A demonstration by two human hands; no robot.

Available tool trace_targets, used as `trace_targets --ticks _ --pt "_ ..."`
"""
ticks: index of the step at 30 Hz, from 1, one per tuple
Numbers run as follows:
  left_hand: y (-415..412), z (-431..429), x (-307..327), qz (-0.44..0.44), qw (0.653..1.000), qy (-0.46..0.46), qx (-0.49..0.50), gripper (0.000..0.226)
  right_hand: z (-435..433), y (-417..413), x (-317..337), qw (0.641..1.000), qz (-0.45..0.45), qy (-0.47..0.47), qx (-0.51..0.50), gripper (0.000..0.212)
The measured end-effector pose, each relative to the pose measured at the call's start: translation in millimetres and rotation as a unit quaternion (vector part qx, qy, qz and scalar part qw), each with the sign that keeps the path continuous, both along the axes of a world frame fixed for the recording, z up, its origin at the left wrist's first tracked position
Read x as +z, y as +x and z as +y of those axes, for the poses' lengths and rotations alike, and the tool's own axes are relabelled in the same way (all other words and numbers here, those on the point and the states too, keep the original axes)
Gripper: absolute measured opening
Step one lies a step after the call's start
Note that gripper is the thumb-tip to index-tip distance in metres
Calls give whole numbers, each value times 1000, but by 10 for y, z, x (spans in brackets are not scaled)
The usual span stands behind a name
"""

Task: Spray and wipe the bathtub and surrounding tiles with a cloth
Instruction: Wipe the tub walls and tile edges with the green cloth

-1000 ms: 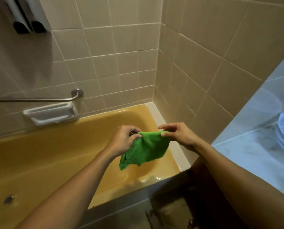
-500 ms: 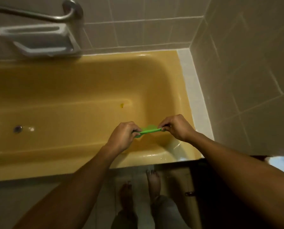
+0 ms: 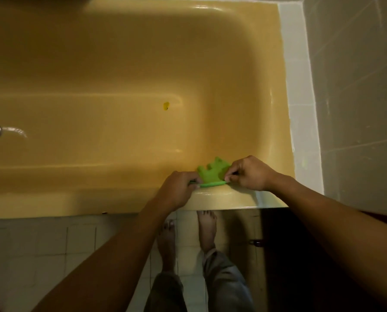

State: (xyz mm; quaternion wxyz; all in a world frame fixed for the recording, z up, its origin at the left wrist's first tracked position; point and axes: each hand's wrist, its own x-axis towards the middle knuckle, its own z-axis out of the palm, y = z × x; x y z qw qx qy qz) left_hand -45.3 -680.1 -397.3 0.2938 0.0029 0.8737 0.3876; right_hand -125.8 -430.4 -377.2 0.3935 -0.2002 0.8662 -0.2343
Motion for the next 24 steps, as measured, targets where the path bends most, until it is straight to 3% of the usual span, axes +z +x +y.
trace_targets --ticks 7,13,17,24 --pt "-26 -136 -146 -24 999 38 8 21 -144 -74 -221 999 -13 43 22 31" --pt "-89 -171 -192 -62 996 55 -25 28 -474 -376 -349 987 -84 116 76 32" --pt "-78 -250 -259 -63 994 67 -53 34 -835 -410 -706 972 -124 134 148 46" --pt "-49 -376 -331 -73 991 90 -63 38 -811 -332 -960 954 -222 144 140 57"
